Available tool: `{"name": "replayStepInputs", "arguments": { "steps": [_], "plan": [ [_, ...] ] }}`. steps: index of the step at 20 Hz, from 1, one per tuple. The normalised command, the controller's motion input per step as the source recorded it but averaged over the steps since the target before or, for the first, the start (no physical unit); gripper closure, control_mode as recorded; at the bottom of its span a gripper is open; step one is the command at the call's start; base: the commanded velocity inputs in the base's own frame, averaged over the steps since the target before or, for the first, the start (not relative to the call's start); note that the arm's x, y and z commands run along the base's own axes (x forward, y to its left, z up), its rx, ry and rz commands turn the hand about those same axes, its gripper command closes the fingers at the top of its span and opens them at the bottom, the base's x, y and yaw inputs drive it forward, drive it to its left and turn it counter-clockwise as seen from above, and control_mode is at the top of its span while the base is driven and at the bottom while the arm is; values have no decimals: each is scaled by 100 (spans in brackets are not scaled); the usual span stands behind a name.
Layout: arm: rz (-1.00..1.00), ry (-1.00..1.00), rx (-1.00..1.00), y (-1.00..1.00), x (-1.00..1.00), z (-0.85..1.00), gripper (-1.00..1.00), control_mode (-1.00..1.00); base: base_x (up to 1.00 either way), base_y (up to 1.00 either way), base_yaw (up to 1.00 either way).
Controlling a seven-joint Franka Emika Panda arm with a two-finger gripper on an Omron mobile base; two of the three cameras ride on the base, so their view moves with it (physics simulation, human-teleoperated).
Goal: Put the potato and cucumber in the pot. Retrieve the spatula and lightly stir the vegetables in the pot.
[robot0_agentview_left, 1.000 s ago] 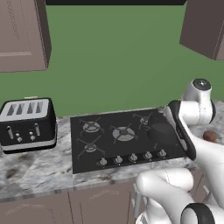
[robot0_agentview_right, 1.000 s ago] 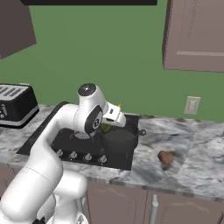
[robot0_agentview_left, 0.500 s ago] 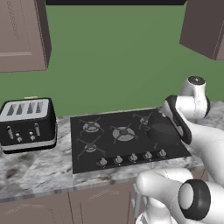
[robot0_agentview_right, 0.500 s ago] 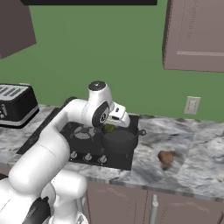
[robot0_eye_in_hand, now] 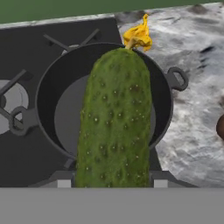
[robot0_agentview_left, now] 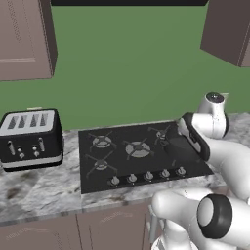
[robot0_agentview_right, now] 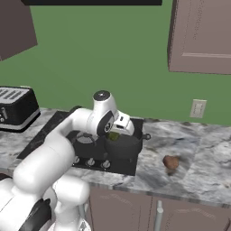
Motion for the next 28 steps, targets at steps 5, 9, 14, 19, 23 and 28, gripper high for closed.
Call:
{"name": "replayStepInputs", "arguments": {
  "steps": [5, 9, 14, 19, 23, 28],
  "plan": [
    [0, 2, 0, 0, 26, -19, 100, -100, 0, 0, 0],
    [0, 0, 0, 0, 20, -15, 100, -100, 0, 0, 0],
    [0, 1, 0, 0, 15, -15, 100, -100, 0, 0, 0],
    [0, 3, 0, 0, 8, -17, 100, -100, 0, 0, 0],
    [0, 4, 0, 0, 12, -20, 100, -100, 0, 0, 0],
    [0, 6, 0, 0, 17, -19, 100, -100, 0, 0, 0]
  ]
}}
